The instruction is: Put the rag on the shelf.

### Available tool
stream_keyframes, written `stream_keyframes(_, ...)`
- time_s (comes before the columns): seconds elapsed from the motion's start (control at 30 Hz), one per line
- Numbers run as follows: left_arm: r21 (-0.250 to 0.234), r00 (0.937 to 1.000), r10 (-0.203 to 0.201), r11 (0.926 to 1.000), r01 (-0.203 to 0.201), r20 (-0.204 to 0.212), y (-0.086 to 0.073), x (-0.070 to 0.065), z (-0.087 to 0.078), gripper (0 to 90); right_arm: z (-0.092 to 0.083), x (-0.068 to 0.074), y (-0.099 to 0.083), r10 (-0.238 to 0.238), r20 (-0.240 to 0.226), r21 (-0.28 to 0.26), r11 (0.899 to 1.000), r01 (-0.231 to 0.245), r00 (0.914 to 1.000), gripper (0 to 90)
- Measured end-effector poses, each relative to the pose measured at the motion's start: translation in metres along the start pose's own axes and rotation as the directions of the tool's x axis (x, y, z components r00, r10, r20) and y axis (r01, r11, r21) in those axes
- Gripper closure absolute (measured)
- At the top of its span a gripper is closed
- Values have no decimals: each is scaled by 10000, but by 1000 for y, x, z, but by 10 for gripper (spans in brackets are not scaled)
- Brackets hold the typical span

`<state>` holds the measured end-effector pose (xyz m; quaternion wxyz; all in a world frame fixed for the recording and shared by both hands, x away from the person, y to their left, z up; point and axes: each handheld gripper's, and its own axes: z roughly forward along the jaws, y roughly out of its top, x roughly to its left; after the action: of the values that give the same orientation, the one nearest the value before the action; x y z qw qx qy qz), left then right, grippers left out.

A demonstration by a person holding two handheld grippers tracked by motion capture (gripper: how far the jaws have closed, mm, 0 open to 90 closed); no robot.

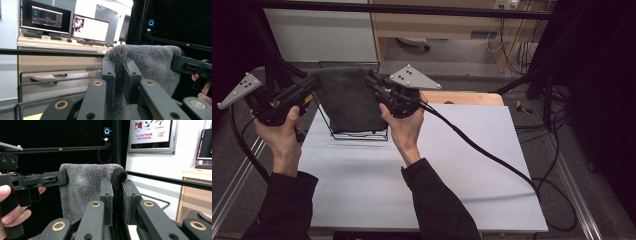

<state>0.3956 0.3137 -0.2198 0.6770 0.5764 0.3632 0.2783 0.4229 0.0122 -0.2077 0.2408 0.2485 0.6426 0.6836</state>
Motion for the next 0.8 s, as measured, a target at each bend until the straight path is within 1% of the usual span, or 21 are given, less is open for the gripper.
stream_keyframes(0.07,-124,10000,-18,9999,17,-24,6,2,1,811,3,0,3,-12,12,-70,10000,12,10000,811)
stream_keyframes(0.23,-216,9999,68,9997,-70,-75,14,4,3,811,8,0,11,-86,67,-150,9998,87,9999,811)
stream_keyframes(0.47,-495,9998,115,9987,-124,-181,26,9,6,811,21,0,24,-247,199,-375,9990,255,9995,811)
stream_keyframes(0.67,-676,9997,82,9977,-98,-233,34,15,6,811,28,1,33,-305,183,-435,9986,313,9994,811)
stream_keyframes(0.8,-800,9995,91,9967,-116,-309,41,19,6,811,36,3,42,-398,148,-488,9980,405,9991,811)
